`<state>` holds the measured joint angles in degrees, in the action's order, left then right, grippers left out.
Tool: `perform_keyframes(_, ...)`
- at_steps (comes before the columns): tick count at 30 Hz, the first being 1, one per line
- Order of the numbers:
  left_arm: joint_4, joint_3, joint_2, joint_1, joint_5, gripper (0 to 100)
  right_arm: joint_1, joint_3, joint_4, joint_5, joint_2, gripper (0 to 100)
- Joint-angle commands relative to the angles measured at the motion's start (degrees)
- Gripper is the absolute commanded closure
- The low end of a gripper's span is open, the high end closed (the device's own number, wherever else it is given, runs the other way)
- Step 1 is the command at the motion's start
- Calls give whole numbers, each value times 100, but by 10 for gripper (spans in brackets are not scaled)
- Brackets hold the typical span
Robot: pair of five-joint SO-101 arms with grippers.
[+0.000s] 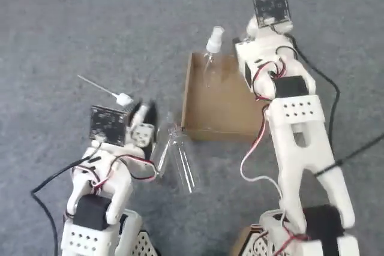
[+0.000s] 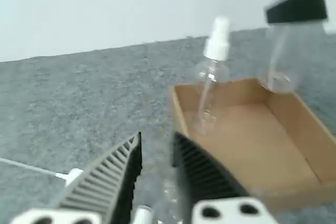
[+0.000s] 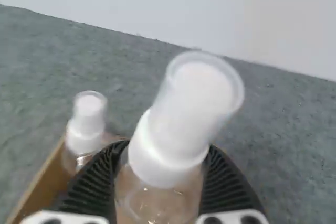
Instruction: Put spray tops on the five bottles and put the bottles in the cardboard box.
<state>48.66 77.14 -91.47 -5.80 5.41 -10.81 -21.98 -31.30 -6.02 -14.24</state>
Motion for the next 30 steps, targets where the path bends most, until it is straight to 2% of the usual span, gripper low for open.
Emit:
perform_keyframes(1,-211,-40,-70,185,9,987,198,-237,1103,-97,163,992)
perform_keyframes(7,-211,-40,-70,185,9,988,215,-299,1982,-88,971,992)
perform_keyframes(15,-202,-31,-70,185,9,988,233,-123,2475,-88,1912,992)
perform_keyframes(30,-202,-31,-70,211,9,988,198,-185,2273,-79,2026,987)
